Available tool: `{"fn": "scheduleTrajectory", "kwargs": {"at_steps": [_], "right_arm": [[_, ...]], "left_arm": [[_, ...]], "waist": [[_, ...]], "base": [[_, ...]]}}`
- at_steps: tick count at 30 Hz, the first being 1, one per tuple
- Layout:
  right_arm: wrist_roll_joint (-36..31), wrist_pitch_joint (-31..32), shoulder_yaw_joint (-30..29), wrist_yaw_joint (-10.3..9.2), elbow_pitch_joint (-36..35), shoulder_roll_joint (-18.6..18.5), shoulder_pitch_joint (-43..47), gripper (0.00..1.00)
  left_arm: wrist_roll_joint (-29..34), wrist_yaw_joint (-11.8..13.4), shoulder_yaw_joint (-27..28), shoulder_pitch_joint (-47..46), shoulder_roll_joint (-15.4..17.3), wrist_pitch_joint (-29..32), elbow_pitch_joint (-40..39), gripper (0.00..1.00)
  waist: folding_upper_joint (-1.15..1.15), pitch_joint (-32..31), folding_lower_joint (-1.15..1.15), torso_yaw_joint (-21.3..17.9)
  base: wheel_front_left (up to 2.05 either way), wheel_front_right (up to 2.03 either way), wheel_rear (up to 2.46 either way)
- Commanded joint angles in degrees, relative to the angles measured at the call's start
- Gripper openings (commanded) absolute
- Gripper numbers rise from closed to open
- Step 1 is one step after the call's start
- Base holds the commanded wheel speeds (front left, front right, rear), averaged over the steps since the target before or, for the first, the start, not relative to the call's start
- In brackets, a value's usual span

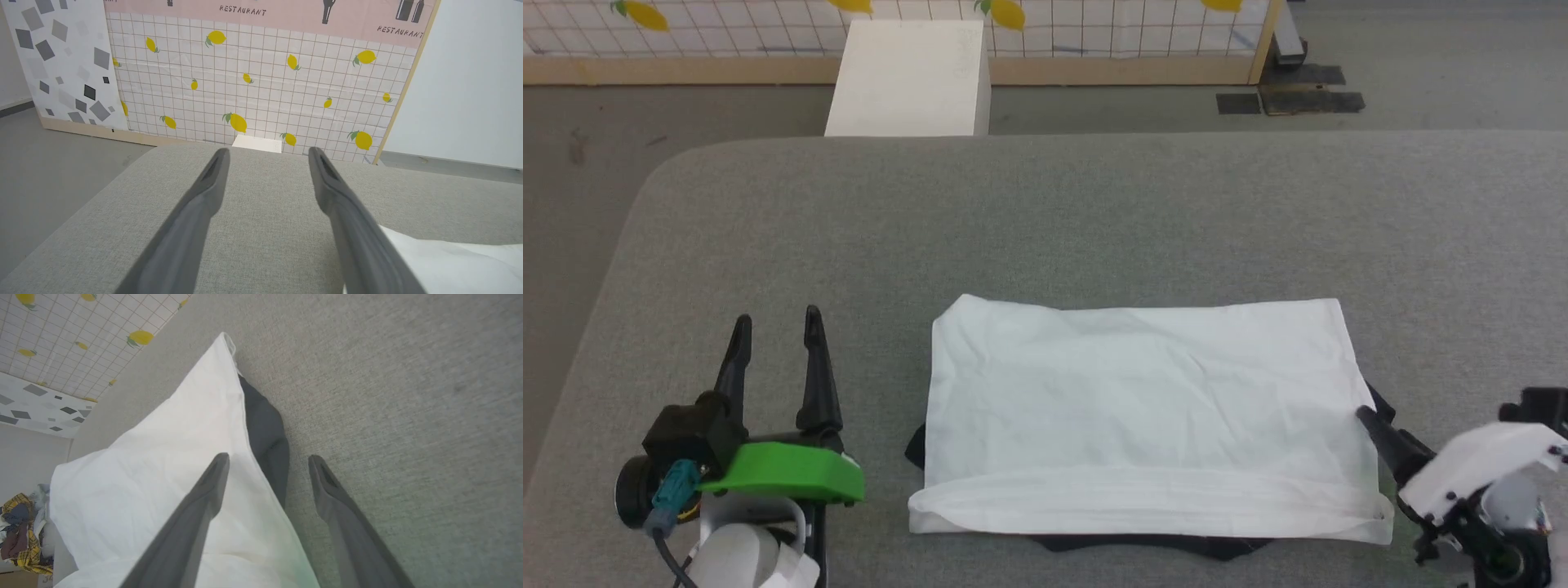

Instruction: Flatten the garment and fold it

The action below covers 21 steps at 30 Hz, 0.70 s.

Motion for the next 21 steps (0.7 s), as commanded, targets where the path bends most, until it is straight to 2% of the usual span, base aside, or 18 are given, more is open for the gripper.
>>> {"fn": "scheduleTrajectory", "kwargs": {"at_steps": [1, 10, 13, 14, 15, 16, 17, 21], "right_arm": [[0.64, 1.34, -0.15, -0.08, 2.04, 0.12, -2.21, 1.0], [-4.33, 8.64, -1.33, -0.08, 13.84, 0.13, -8.98, 1.0], [-1.11, 10.91, 0.82, -0.08, 15.86, 0.13, -10.21, 1.0], [0.21, 11.55, 1.77, -0.08, 16.13, 0.13, -10.32, 0.82], [1.24, 11.9, 2.92, -0.08, 16.07, 0.13, -10.27, 0.43], [1.46, 11.66, 3.77, -0.08, 15.67, 0.13, -10.04, 0.32], [1.16, 11.09, 4.26, -0.08, 15.15, 0.13, -9.7, 0.01], [-1.96, 8.3, 3.01, -0.08, 12.87, 0.13, -8.28, 0.0]], "left_arm": [[1.11, -0.84, 0.82, -1.18, -0.85, -0.25, 0.26, 1.0], [5.67, -5.32, 4.09, -2.31, -4.71, -0.25, 1.3, 1.0], [6.55, -6.64, 4.95, -2.36, -5.53, -0.26, 1.83, 1.0], [6.75, -6.95, 5.21, -2.31, -5.73, -0.26, 1.96, 1.0], [6.96, -7.27, 5.54, -2.21, -5.97, -0.26, 2.16, 1.0], [7.17, -7.58, 5.86, -2.11, -6.18, -0.26, 2.31, 1.0], [7.38, -7.84, 6.15, -1.98, -6.38, -0.26, 2.46, 1.0], [8.01, -8.65, 7.02, -1.48, -6.95, -0.26, 2.93, 1.0]], "waist": [[0.0, 0.89, 0.0, 0.28], [0.0, 2.36, 0.0, 1.11], [0.0, 2.44, 0.0, 1.43], [0.0, 2.41, 0.0, 1.47], [0.0, 2.37, 0.0, 1.47], [0.0, 2.28, 0.0, 1.43], [0.0, 2.19, 0.0, 1.38], [0.0, 1.6, 0.0, 1.16]], "base": [[0.0, 0.0, 0.0], [0.0, 0.0, 0.0], [0.0, 0.0, 0.0], [0.0, 0.0, 0.0], [0.0, 0.0, 0.0], [0.0, 0.0, 0.0], [0.0, 0.0, 0.0], [0.0, 0.0, 0.0]]}}
